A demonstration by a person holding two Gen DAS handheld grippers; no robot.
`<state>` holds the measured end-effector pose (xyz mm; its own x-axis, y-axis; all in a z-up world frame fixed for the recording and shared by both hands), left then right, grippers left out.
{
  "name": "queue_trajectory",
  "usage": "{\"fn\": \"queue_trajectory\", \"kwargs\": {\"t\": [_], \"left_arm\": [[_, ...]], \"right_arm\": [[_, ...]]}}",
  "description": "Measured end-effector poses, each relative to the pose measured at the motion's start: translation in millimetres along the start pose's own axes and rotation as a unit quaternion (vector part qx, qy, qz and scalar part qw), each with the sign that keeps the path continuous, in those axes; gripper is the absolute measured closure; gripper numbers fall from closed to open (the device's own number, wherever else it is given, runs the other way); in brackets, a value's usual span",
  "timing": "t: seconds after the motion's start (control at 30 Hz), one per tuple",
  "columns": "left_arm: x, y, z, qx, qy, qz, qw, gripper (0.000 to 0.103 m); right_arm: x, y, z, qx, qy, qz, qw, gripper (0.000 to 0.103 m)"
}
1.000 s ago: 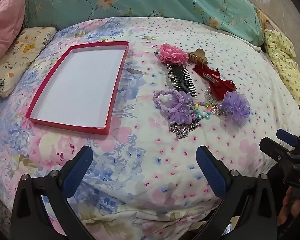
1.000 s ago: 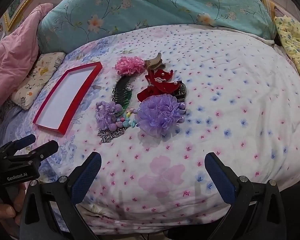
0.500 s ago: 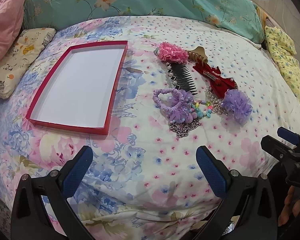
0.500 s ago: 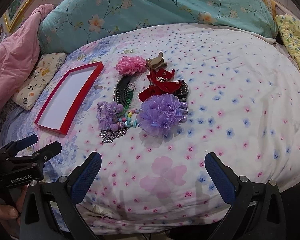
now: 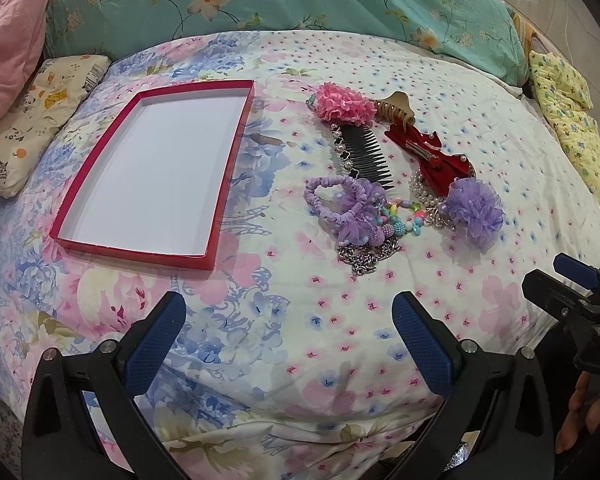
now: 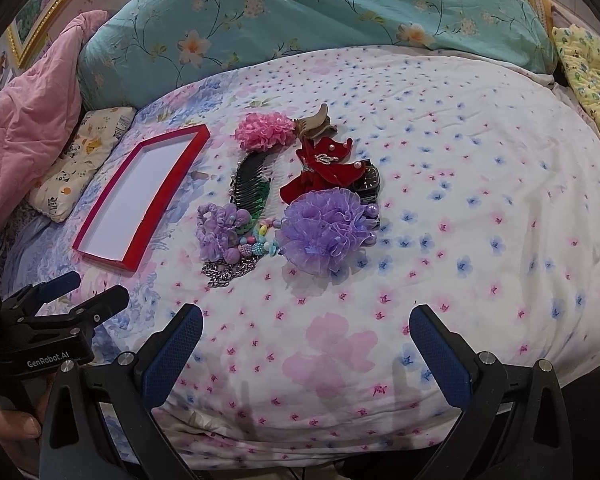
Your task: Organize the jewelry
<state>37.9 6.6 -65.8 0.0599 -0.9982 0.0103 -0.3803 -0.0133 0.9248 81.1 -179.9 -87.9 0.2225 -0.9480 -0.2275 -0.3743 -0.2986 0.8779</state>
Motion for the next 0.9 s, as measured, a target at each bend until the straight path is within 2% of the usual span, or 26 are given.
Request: {"fn": "queue_trajectory", "kwargs": {"t": [0.9], "left_arm": [[4,-11,-7,-0.012,0.002,0.005,0.9999,0.000]], "right_arm": [[4,-4,-8,-0.002,-0.004,-0.009,1.000,0.000]]}}
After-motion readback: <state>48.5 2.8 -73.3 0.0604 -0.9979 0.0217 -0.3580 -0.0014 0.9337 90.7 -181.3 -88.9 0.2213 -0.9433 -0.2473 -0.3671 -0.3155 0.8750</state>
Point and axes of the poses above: each gripper's, at about its wrist camera, not at the fingertips, and y roughly against the way its jaws point, x to its right, z to its underside, the point moved 7 cm from there along -y, roughly the way its jaws point, and after that the axes turned 12 degrees about -x, right-handed, at the moved point
